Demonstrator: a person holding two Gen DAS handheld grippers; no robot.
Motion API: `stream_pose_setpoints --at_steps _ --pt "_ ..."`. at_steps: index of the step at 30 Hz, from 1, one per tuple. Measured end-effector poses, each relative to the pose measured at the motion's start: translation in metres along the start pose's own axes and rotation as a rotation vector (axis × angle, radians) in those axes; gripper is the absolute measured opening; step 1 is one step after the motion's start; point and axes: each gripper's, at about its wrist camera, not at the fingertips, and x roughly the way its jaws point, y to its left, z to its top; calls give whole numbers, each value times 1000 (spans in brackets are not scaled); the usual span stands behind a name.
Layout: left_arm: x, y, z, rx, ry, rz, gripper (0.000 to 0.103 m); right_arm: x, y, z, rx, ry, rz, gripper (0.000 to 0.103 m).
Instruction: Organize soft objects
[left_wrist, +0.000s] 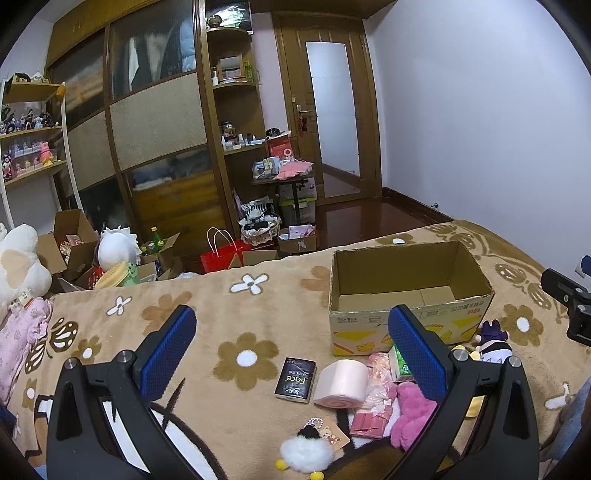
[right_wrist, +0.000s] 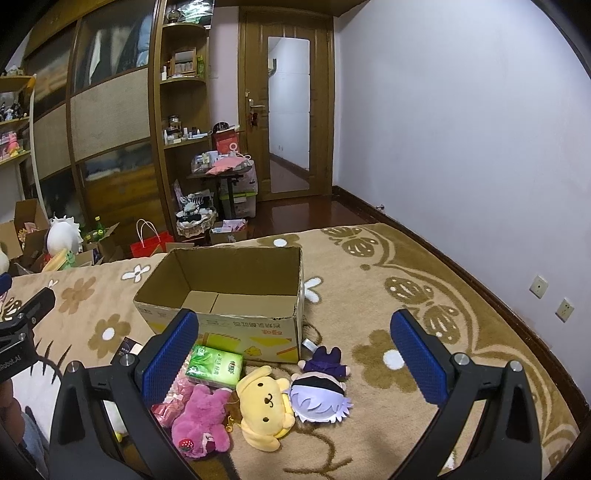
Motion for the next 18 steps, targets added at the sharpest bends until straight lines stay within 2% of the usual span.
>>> stream_pose_setpoints --at_steps 18 --pt "-1 4 0 9 -2 9 103 -1 1 -1 -13 -3 -12 103"
